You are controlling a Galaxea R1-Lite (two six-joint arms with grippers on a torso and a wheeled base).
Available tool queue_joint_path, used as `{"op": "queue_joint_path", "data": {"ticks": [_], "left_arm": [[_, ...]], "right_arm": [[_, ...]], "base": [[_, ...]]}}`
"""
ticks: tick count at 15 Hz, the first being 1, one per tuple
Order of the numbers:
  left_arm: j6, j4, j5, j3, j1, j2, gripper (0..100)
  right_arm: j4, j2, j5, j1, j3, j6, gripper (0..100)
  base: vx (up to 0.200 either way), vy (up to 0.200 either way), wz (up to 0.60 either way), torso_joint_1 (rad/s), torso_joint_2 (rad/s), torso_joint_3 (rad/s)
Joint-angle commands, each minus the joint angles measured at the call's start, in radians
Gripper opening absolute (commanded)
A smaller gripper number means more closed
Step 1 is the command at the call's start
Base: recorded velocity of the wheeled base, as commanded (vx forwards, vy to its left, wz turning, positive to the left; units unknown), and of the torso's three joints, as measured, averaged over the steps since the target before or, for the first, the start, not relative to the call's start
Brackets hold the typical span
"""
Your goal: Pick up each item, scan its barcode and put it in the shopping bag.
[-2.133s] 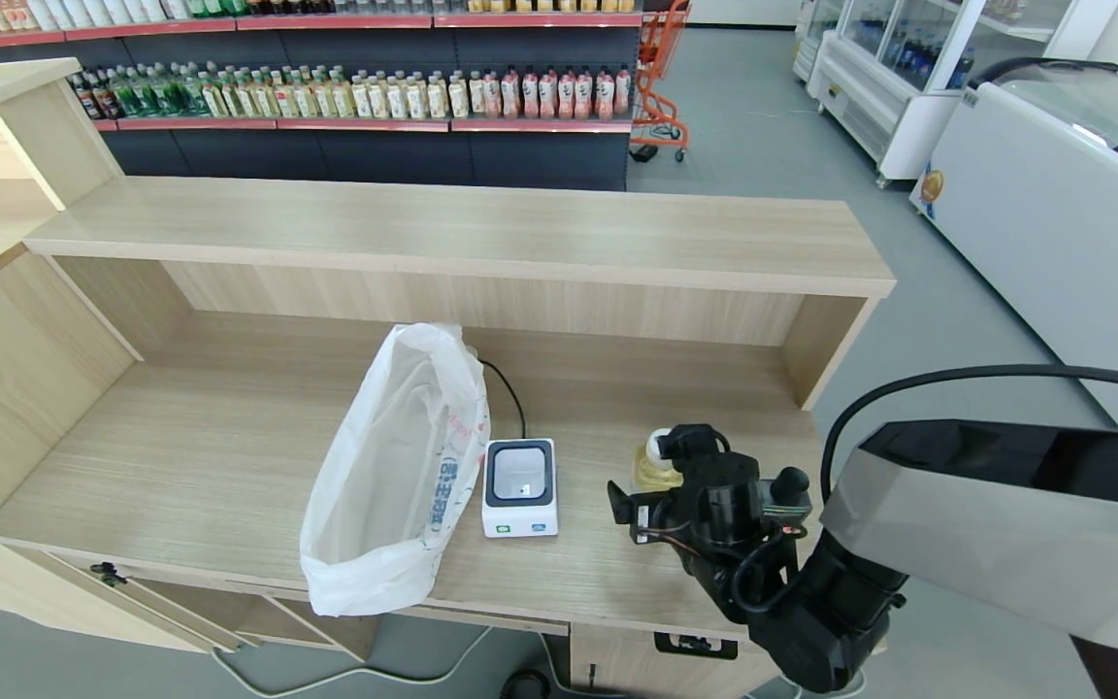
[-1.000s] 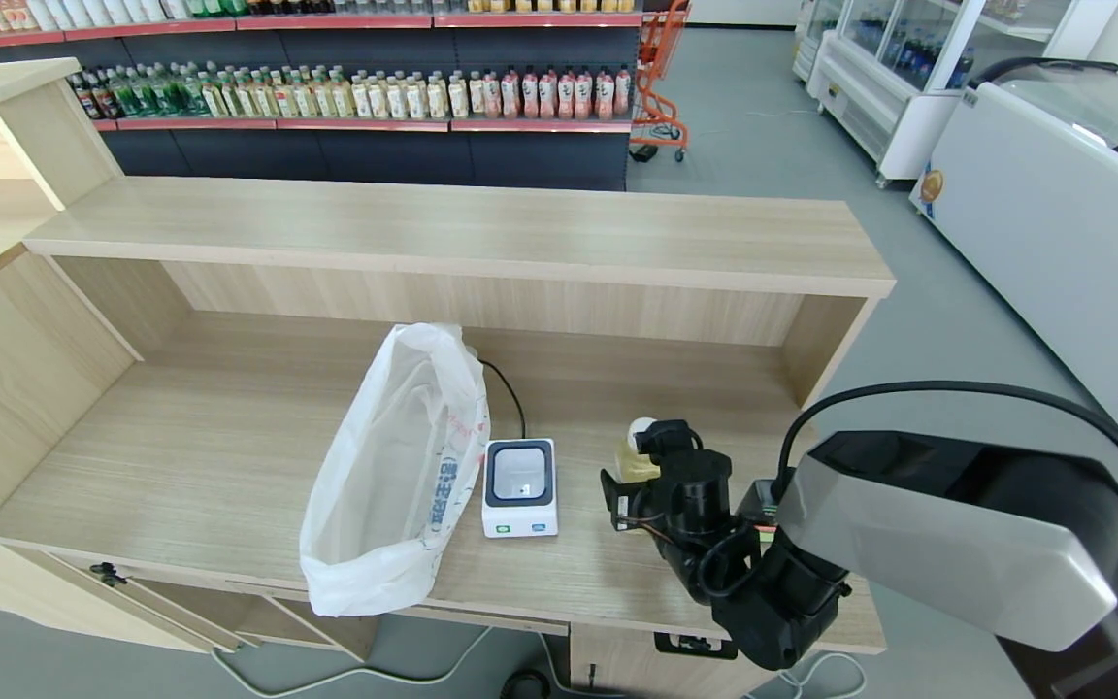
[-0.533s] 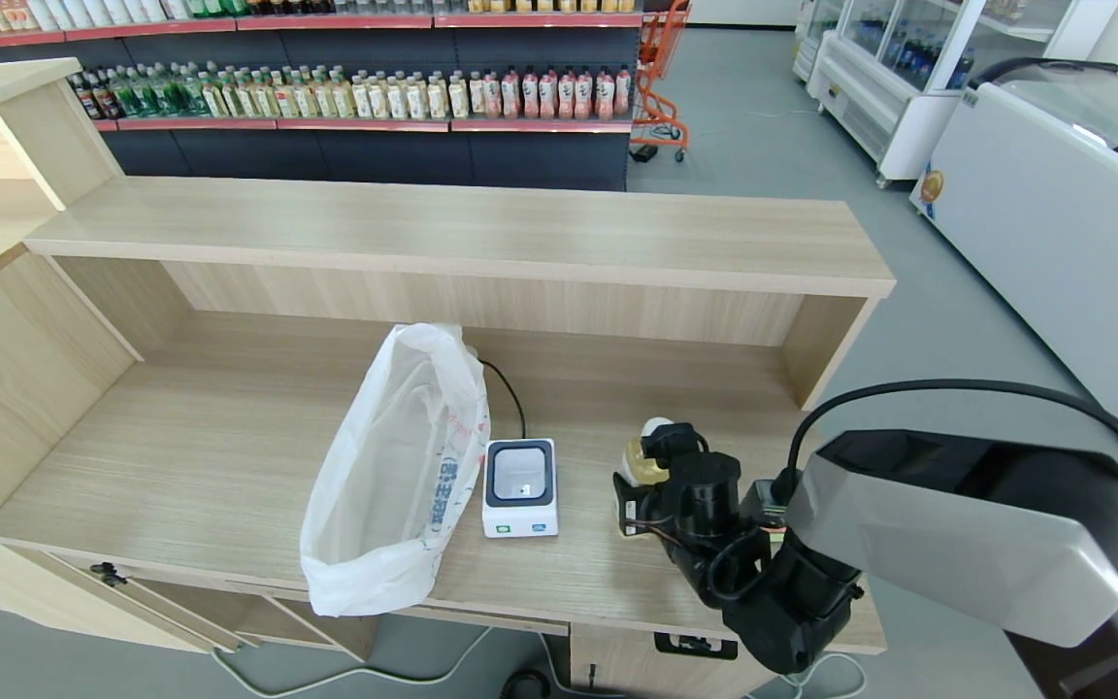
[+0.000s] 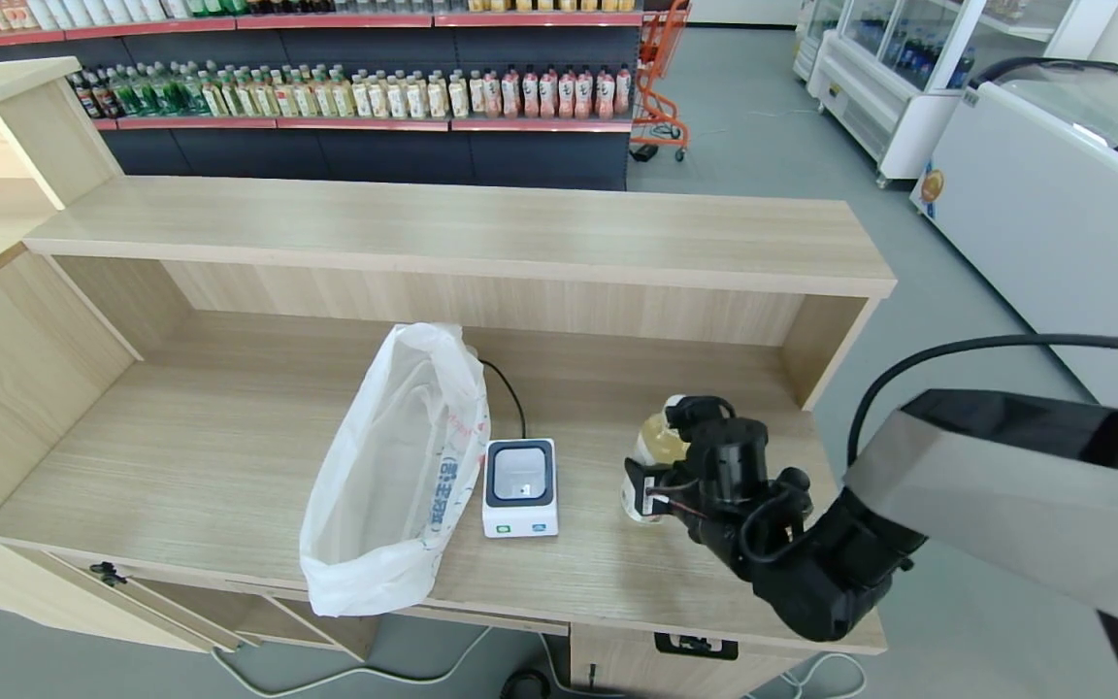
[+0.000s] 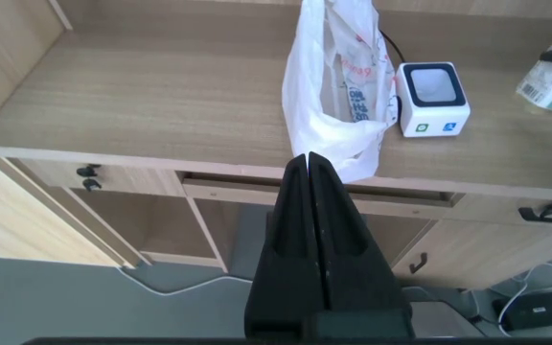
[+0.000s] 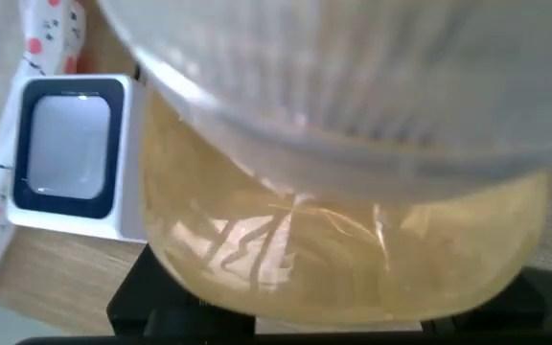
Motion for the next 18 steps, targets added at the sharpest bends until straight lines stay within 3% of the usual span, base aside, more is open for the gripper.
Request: {"op": "queue_joint_path", "data": {"ticks": [1, 6, 8, 10, 13, 18], "left_arm": [[0.000, -0.001, 0.000, 0.000, 0.000, 0.000, 0], [0.000, -0.001, 0.001, 0.000, 0.000, 0.000, 0], [0.000, -0.001, 0.000, 0.000, 0.000, 0.001, 0], [0.000, -0.001, 0.000, 0.000, 0.000, 0.001, 0], [-0.001, -0.001, 0.000, 0.000, 0.000, 0.001, 0], [0.000, -0.001, 0.000, 0.000, 0.000, 0.001, 0]], "right_arm": [[0.147, -0.241, 0.120, -0.050, -0.041, 0.117, 0], [0.306, -0.511, 0.402, -0.178, -0.055, 0.215, 0], [0.498, -0.756, 0.629, -0.182, -0.075, 0.297, 0], [0.622, -0.937, 0.752, -0.170, -0.072, 0.306, 0], [0.734, -1.056, 0.766, -0.127, -0.069, 0.304, 0], [0.740, -1.074, 0.767, -0.110, -0.055, 0.298, 0]], "base": [[0.000, 0.000, 0.00, 0.000, 0.00, 0.000], [0.000, 0.000, 0.00, 0.000, 0.00, 0.000], [0.000, 0.000, 0.00, 0.000, 0.00, 0.000], [0.000, 0.000, 0.00, 0.000, 0.00, 0.000], [0.000, 0.000, 0.00, 0.000, 0.00, 0.000], [0.000, 0.000, 0.00, 0.000, 0.00, 0.000]]}}
